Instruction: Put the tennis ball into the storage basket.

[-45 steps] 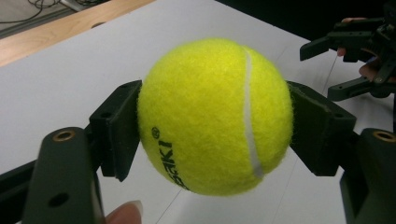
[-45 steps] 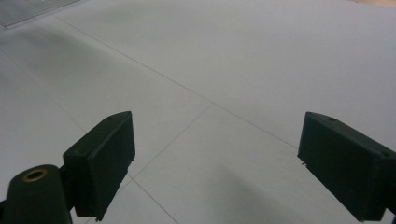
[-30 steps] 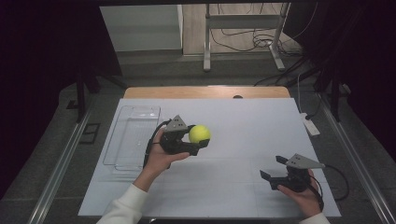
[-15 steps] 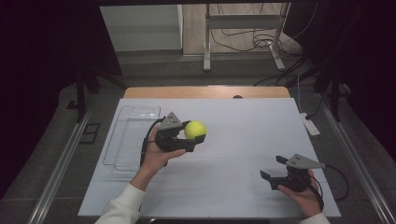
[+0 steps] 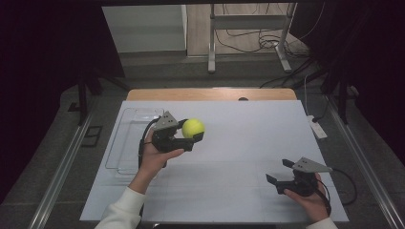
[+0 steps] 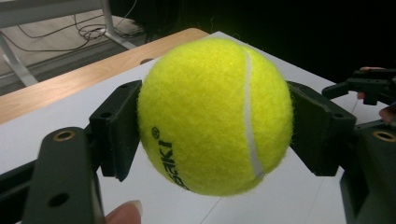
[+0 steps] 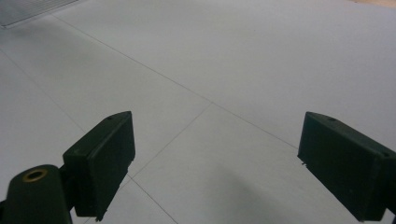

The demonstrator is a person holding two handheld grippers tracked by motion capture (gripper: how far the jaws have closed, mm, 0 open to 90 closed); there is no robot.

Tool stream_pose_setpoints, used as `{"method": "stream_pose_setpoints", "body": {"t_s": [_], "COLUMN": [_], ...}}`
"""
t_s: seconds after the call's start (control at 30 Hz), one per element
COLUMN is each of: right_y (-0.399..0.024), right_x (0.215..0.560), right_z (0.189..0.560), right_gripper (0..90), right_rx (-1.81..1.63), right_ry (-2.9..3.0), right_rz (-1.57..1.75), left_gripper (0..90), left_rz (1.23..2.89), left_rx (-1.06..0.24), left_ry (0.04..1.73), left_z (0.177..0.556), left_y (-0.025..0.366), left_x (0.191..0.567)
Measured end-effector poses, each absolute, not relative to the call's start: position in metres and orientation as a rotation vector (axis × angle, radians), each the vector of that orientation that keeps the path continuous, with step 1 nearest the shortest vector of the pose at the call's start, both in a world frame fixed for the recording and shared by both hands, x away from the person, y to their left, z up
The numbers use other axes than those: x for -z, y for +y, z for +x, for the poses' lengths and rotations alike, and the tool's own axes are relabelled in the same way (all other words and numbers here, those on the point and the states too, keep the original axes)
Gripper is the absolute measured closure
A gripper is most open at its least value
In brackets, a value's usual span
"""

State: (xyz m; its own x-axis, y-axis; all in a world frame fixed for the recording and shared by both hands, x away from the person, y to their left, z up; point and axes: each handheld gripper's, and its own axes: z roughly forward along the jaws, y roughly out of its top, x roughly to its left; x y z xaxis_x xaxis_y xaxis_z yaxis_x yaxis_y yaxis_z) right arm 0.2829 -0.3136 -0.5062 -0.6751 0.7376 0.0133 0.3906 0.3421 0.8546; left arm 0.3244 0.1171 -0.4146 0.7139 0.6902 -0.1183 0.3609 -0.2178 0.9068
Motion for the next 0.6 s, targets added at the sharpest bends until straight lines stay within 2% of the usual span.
{"method": "stream_pose_setpoints", "body": {"t_s": [0.6], "right_y": [-0.313], "right_x": [0.506], "right_z": [0.283], "right_gripper": [11.2], "right_rx": [-1.265], "right_ry": [2.235], "right_rz": [0.993], "left_gripper": [26.9], "left_rz": [1.791], "left_rx": [-0.420], "left_ry": [0.865], "left_z": [0.326], "left_y": [0.131], "left_x": [0.411]}}
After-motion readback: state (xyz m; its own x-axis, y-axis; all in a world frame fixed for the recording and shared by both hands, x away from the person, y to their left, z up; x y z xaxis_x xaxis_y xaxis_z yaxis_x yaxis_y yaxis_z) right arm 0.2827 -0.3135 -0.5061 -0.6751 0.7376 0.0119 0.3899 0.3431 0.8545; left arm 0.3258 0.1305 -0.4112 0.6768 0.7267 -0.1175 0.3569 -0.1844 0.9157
